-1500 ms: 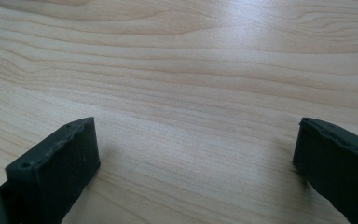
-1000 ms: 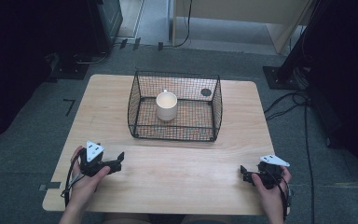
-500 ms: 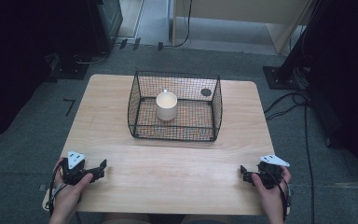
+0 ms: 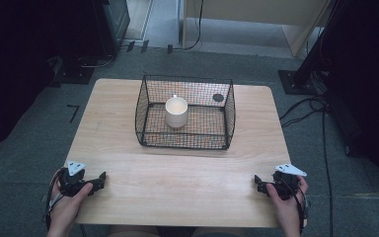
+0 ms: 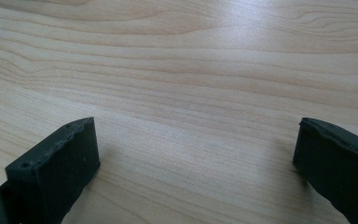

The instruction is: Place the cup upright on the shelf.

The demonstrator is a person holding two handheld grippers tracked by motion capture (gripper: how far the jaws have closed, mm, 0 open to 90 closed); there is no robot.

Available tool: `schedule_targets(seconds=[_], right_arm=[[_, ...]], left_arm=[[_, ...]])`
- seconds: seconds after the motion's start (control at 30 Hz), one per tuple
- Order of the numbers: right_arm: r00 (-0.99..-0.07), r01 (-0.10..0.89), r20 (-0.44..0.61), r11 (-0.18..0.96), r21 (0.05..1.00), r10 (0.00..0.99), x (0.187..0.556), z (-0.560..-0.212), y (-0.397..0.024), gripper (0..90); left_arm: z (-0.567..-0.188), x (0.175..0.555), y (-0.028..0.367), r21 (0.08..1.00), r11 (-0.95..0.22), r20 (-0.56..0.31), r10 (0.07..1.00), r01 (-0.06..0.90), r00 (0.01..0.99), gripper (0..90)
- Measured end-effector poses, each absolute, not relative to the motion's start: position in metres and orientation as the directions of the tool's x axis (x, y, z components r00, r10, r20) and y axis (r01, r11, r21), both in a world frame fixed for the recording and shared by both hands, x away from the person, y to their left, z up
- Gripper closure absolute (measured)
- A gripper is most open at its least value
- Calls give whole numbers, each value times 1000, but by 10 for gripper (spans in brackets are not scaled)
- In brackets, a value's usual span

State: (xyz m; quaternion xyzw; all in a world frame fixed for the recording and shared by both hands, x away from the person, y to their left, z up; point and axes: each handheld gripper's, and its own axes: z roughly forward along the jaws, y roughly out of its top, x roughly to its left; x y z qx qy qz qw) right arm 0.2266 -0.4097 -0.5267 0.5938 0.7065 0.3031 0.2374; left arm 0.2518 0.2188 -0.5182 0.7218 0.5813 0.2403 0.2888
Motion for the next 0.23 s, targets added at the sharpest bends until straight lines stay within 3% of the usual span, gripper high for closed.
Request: schedule_targets(seconds=[0.23], right_arm=[[-182,695,25,111,711,983,227,-527,-410,0]], left_arm=[[-518,253,215,698,-129,12,985,705,169,62]])
